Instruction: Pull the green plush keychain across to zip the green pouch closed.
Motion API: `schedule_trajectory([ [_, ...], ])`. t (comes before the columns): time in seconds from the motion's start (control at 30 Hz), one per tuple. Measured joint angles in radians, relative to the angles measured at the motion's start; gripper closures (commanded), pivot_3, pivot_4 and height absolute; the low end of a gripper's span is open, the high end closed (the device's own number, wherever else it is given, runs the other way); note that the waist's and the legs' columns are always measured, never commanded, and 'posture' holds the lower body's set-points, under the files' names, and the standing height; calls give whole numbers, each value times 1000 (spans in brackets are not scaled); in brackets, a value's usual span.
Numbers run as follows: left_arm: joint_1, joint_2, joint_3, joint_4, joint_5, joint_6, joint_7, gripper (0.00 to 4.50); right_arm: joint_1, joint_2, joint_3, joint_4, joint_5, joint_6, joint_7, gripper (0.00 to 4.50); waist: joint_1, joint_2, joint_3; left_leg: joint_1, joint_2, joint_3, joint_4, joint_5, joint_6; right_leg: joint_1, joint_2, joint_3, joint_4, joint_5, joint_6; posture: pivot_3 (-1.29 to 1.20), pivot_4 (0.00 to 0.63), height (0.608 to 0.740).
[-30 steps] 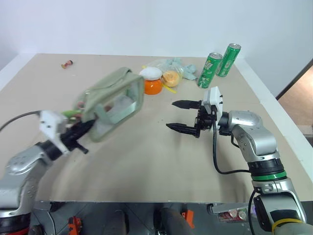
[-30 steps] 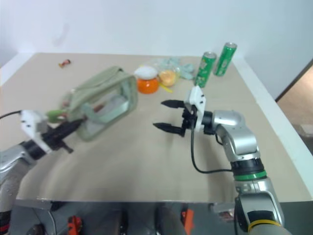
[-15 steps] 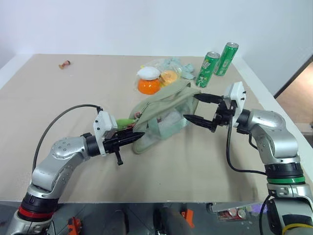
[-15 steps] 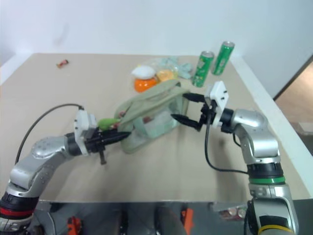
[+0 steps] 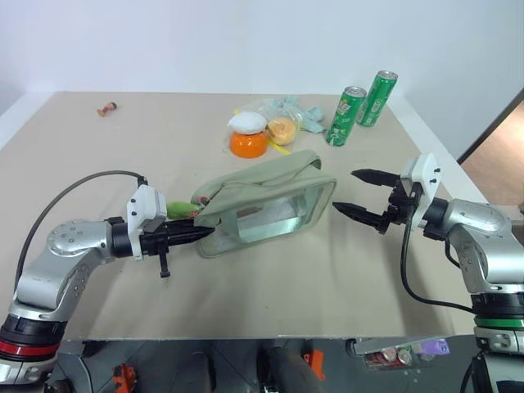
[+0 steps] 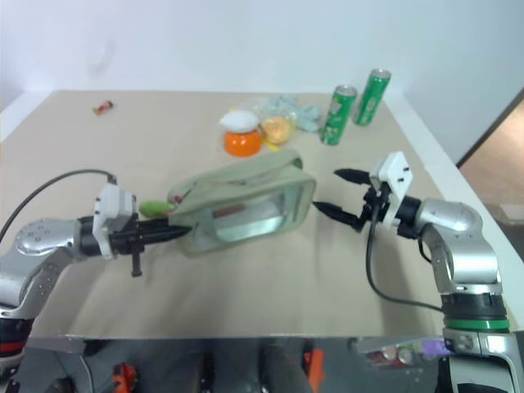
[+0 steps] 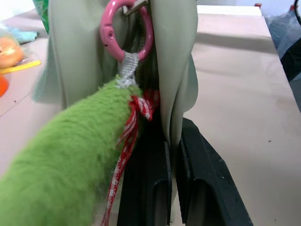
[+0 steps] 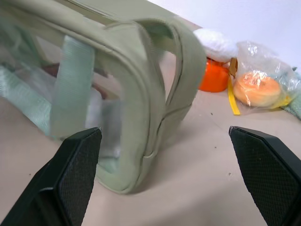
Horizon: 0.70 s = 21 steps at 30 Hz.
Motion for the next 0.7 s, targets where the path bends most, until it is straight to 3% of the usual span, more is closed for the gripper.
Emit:
schedule_trajectory([
  [0.37, -8, -41, -5, 17, 36, -33, 30, 4481, -103, 75, 54, 17, 19, 8, 34, 0, 2, 0, 0, 0, 0, 0, 1, 0, 0, 1, -1, 0, 0, 1, 1, 0, 150, 740],
  [0.7, 1, -46, -7, 8, 50, -38, 61, 4500, -139, 91, 96, 14, 21, 53, 47, 3287, 4, 0, 0, 0, 0, 0, 1, 0, 0, 1, -2, 1, 0, 0, 2, 0, 150, 740],
])
